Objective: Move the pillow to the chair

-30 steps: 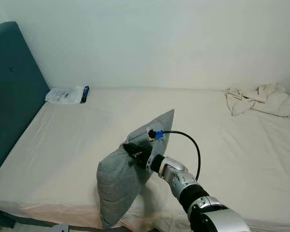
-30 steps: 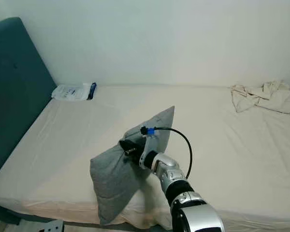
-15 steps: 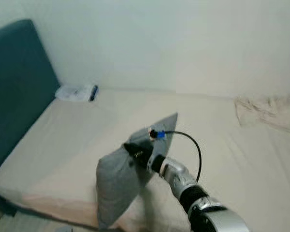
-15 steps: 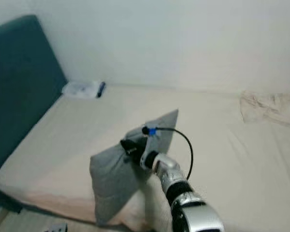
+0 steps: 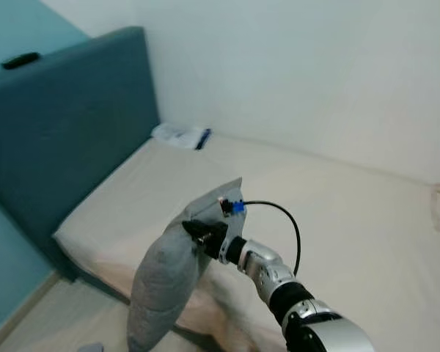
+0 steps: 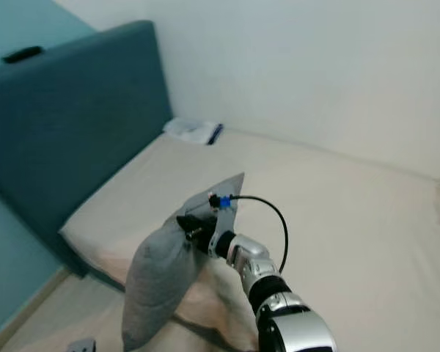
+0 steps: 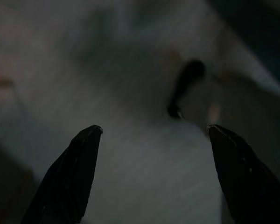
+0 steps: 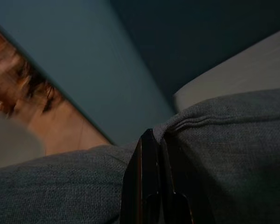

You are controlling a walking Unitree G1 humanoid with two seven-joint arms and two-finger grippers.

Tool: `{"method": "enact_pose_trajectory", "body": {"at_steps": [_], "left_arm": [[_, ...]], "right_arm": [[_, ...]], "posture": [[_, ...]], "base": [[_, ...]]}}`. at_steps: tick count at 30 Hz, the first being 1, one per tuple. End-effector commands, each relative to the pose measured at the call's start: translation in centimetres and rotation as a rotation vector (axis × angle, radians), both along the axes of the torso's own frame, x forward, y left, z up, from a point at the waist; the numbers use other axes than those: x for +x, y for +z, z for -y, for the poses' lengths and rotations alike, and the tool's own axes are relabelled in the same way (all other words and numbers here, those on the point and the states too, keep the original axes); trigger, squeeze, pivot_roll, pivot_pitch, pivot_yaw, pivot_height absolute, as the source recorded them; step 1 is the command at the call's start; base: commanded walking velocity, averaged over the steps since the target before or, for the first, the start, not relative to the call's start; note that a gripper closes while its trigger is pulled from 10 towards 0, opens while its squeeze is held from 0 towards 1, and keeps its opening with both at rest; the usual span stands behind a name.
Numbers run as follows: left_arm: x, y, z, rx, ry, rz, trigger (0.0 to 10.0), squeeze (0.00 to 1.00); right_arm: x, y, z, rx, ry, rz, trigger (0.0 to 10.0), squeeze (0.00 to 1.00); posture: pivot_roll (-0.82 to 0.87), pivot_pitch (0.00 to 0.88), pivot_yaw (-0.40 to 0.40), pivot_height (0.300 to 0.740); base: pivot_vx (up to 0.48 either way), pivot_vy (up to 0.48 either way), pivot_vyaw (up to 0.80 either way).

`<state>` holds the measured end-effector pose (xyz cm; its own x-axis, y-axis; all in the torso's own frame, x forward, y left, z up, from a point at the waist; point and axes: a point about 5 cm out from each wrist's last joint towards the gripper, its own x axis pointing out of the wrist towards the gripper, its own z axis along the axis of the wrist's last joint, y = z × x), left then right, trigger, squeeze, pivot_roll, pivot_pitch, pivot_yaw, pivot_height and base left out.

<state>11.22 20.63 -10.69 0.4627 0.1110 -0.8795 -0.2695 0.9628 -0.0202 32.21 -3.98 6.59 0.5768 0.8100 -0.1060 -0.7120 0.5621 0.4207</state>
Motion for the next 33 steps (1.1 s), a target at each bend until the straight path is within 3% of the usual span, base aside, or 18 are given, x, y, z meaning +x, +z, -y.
{"method": "enact_pose_trajectory", "body": {"at_steps": [1, 8, 15, 21, 25, 30, 32, 33], "left_arm": [[0.0, 0.0, 0.0, -0.003, -0.017, -0.010, 10.0, 0.00], [0.1, -0.1, 0.6, -0.014, -0.040, -0.012, 10.0, 0.00], [0.2, -0.1, 0.8, -0.019, -0.054, -0.012, 10.0, 0.00], [0.2, -0.1, 1.0, -0.018, -0.064, -0.017, 10.0, 0.00], [0.1, -0.2, 1.0, -0.018, -0.065, -0.020, 10.0, 0.00], [0.1, -0.2, 1.1, -0.018, -0.074, -0.023, 10.0, 0.00], [-0.1, -0.3, 1.4, -0.015, -0.149, -0.038, 10.0, 0.00], [-0.4, -0.4, 2.2, -0.034, -0.235, -0.052, 10.0, 0.00]], "right_arm": [[-0.6, 0.2, -1.9, 0.038, 0.038, 0.009, 10.0, 0.00], [-3.6, -4.4, -1.2, -0.126, 0.061, -0.131, 10.0, 0.00], [-5.6, -7.3, 0.4, -0.257, 0.050, -0.223, 10.0, 0.00], [-8.6, -11.1, 4.1, -0.450, -0.041, -0.388, 10.0, 0.00], [-10.6, -13.0, 6.9, -0.480, -0.189, -0.540, 10.0, 0.00], [-11.7, -13.7, 7.9, -0.486, -0.221, -0.593, 10.0, 0.00], [-11.7, -13.7, 8.1, -0.439, -0.246, -0.616, 10.0, 0.00], [-11.7, -13.7, 8.0, -0.441, -0.232, -0.618, 10.0, 0.00]], "posture": [[-0.02, 0.046, -0.013, 0.713], [-0.02, 0.044, -0.016, 0.713], [-0.02, 0.044, -0.017, 0.713], [-0.02, 0.041, -0.019, 0.713], [-0.01, 0.039, -0.024, 0.713], [-0.01, 0.040, -0.025, 0.713], [-0.01, 0.042, -0.023, 0.713], [-0.01, 0.041, -0.021, 0.713]], "base": [[0.000, 0.000, 0.79], [0.000, 0.000, 0.80], [0.000, 0.000, 0.80], [0.000, 0.000, 0.80], [0.000, 0.000, 0.80], [0.000, 0.000, 0.80], [0.000, 0.000, 0.79], [0.000, 0.000, 0.79]]}}
